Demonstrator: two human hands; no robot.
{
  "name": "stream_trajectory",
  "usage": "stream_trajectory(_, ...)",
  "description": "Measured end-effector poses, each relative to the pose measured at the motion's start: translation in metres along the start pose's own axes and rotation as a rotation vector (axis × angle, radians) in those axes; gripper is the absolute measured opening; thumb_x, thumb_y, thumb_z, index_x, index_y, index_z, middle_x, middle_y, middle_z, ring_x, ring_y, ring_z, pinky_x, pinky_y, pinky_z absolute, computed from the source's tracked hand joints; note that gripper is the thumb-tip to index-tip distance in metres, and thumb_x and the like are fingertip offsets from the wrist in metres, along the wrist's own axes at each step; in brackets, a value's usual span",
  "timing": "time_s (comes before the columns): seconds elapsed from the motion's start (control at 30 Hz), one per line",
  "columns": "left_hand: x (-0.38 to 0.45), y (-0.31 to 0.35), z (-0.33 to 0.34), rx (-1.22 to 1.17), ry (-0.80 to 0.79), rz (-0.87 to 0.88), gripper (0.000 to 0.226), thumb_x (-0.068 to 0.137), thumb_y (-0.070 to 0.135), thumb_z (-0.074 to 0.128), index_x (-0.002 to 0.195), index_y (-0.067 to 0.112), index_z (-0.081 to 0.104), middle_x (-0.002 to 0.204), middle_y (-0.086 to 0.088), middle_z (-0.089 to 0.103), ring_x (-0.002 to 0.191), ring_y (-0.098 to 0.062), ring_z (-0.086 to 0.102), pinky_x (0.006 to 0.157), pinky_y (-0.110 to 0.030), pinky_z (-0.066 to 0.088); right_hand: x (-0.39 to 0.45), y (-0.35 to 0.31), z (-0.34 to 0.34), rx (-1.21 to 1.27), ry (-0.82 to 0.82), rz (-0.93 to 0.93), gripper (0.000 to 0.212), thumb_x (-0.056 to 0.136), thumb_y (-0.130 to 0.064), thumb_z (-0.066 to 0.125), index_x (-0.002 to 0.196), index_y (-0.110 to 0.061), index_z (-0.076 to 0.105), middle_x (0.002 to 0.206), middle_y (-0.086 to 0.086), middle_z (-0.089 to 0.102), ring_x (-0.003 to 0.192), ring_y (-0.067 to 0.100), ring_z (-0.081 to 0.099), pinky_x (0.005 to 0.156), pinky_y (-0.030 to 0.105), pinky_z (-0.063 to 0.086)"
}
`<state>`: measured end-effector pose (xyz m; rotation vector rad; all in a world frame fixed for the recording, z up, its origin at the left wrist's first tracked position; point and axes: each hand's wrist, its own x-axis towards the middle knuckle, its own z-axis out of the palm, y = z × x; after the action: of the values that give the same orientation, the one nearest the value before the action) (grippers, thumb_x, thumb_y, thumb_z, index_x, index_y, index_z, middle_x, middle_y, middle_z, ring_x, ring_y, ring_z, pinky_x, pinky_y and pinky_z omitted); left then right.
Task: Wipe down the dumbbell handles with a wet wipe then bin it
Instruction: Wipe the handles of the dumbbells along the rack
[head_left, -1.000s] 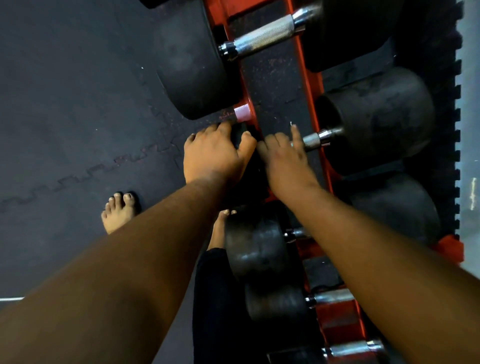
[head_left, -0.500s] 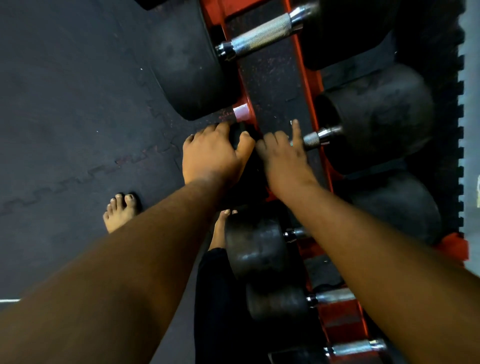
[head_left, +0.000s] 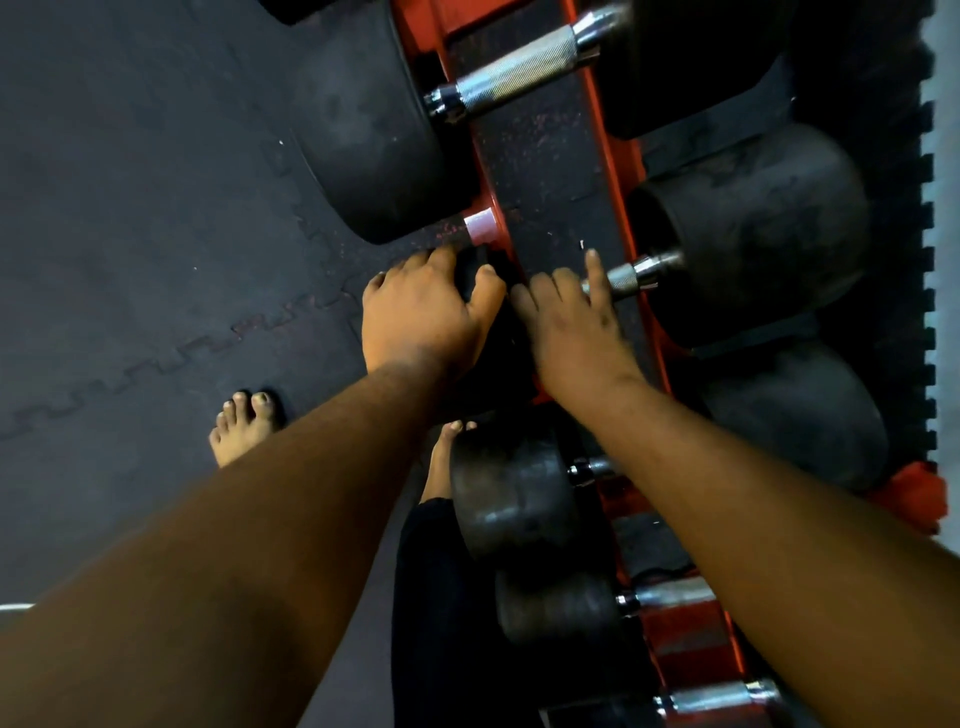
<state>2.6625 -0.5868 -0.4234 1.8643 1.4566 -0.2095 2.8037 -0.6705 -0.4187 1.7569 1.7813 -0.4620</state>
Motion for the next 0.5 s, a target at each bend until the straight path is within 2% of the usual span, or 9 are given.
stream_trajectory(0.07,-0.001,-0.001,0.001,-0.003,0.002,0.007,0.058,0.098,0.057,0.032,0.136,0.022,0.060,0.128,-0.008,0.067,0.118,-0.028,0.060,0.107,-0.044,0.038,-0.010,0.000,0.009,-0.068,-0.001,0.012,0.050,0.092,-0.017,0.037,0.142,-0.013,0.036,0.127,0.012,0.047,0.125,0.033,0.043,0.118,0.068,0.004)
stream_trajectory(0.1,0.000,0.000,0.001,0.000,0.000,0.006,0.059,0.098,0.057,0.032,0.135,0.021,0.061,0.128,-0.008,0.067,0.117,-0.028,0.060,0.107,-0.043,0.038,-0.007,0.001,0.005,-0.071,-0.022,0.019,0.048,0.092,-0.018,0.037,0.140,-0.013,0.039,0.125,0.011,0.048,0.123,0.032,0.045,0.119,0.068,0.006)
stream_trajectory(0.17,0.000,0.001,0.001,0.008,-0.004,-0.001,0.060,0.097,0.057,0.031,0.134,0.020,0.061,0.126,-0.009,0.067,0.116,-0.029,0.061,0.106,-0.044,0.039,0.012,0.000,-0.011,0.002,-0.099,0.026,0.033,0.094,-0.018,0.042,0.126,-0.018,0.051,0.116,0.007,0.057,0.116,0.029,0.053,0.119,0.059,0.018)
stream_trajectory(0.23,0.001,0.002,-0.001,0.007,-0.003,0.002,0.061,0.096,0.058,0.030,0.133,0.020,0.062,0.127,-0.009,0.067,0.116,-0.030,0.061,0.106,-0.045,0.040,0.039,0.002,-0.024,0.084,-0.228,0.001,0.023,0.096,-0.019,0.046,0.113,-0.024,0.060,0.116,0.003,0.065,0.114,0.027,0.059,0.107,0.047,0.032)
stream_trajectory(0.3,0.002,0.003,-0.001,0.004,-0.010,0.003,0.062,0.096,0.058,0.030,0.134,0.020,0.061,0.128,-0.009,0.067,0.117,-0.030,0.061,0.106,-0.045,0.040,0.054,0.006,-0.033,0.095,-0.341,-0.024,0.019,0.095,-0.021,0.049,0.108,-0.025,0.063,0.115,0.001,0.068,0.112,0.026,0.062,0.103,0.044,0.035)
stream_trajectory(0.33,0.001,0.003,-0.002,0.004,-0.012,0.003,0.062,0.096,0.058,0.030,0.134,0.021,0.061,0.128,-0.009,0.067,0.117,-0.030,0.061,0.106,-0.045,0.040,0.049,0.006,-0.034,0.087,-0.332,-0.027,0.020,0.095,-0.023,0.050,0.111,-0.026,0.062,0.116,0.001,0.066,0.114,0.026,0.060,0.109,0.048,0.030)
stream_trajectory(0.4,0.000,0.003,-0.003,0.004,-0.005,0.001,0.058,0.098,0.057,0.033,0.134,0.021,0.061,0.128,-0.009,0.067,0.117,-0.029,0.061,0.107,-0.045,0.039,0.026,0.003,-0.020,0.020,-0.192,-0.002,0.030,0.095,-0.024,0.050,0.124,-0.022,0.053,0.117,0.004,0.058,0.119,0.027,0.052,0.120,0.059,0.012)
stream_trajectory(0.47,-0.002,0.002,-0.001,0.009,0.002,-0.001,0.053,0.100,0.055,0.037,0.134,0.022,0.061,0.127,-0.009,0.068,0.116,-0.029,0.061,0.106,-0.044,0.039,-0.003,-0.003,0.000,-0.010,-0.046,0.024,0.049,0.096,-0.027,0.047,0.142,-0.016,0.038,0.130,0.010,0.047,0.130,0.032,0.041,0.119,0.066,0.004)
stream_trajectory(0.5,-0.002,0.002,0.000,0.008,0.004,-0.001,0.052,0.100,0.054,0.037,0.133,0.022,0.061,0.127,-0.008,0.068,0.116,-0.028,0.061,0.106,-0.043,0.038,-0.013,-0.004,0.008,-0.047,-0.049,0.016,0.059,0.097,-0.031,0.044,0.151,-0.013,0.027,0.141,0.012,0.039,0.138,0.034,0.033,0.117,0.069,0.001)
